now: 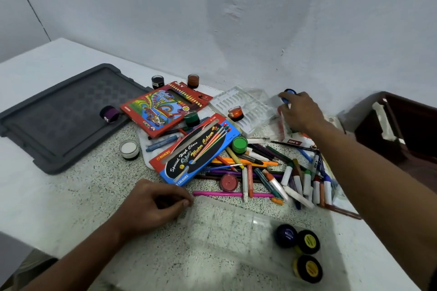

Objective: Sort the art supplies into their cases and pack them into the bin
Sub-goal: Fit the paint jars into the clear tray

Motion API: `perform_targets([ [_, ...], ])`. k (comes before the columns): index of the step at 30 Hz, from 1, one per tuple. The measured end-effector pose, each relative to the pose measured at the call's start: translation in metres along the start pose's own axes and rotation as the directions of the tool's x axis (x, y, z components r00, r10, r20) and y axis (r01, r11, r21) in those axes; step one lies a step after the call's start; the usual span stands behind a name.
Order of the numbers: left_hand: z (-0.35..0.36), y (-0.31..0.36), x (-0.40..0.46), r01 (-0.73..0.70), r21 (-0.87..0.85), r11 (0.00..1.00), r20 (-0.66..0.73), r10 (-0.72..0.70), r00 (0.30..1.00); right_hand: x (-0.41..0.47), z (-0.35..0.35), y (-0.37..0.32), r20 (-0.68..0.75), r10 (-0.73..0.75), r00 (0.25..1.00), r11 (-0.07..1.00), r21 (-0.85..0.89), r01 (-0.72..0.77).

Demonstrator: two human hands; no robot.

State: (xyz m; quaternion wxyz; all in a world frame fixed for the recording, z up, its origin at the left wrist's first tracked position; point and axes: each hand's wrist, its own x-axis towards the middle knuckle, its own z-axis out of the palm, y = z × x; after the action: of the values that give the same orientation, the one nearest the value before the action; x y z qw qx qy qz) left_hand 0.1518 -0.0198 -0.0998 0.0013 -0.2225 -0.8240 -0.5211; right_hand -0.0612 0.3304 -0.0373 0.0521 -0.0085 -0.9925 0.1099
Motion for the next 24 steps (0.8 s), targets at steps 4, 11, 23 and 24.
perform_targets([
  [4,0.0,-0.001,-0.002,-0.008,0.025,1.0,-0.019,0.009,1.0,-0.026,-0.01,0.001,-0.09,-0.11,0.99,0.99,0.075,0.117],
  [11,0.005,0.002,-0.008,-0.139,0.121,0.983,-0.067,0.148,0.987,-0.117,-0.042,-0.008,-0.06,-0.254,0.965,0.932,0.251,0.261],
  [23,0.019,-0.006,-0.016,-0.427,0.476,0.769,0.116,0.426,0.897,-0.263,-0.037,0.002,0.07,-0.231,0.971,0.866,0.469,0.172],
  [24,0.02,-0.006,-0.016,-0.435,0.487,0.757,0.126,0.432,0.893,-0.271,-0.035,0.001,0.045,-0.24,0.97,0.861,0.471,0.191],
])
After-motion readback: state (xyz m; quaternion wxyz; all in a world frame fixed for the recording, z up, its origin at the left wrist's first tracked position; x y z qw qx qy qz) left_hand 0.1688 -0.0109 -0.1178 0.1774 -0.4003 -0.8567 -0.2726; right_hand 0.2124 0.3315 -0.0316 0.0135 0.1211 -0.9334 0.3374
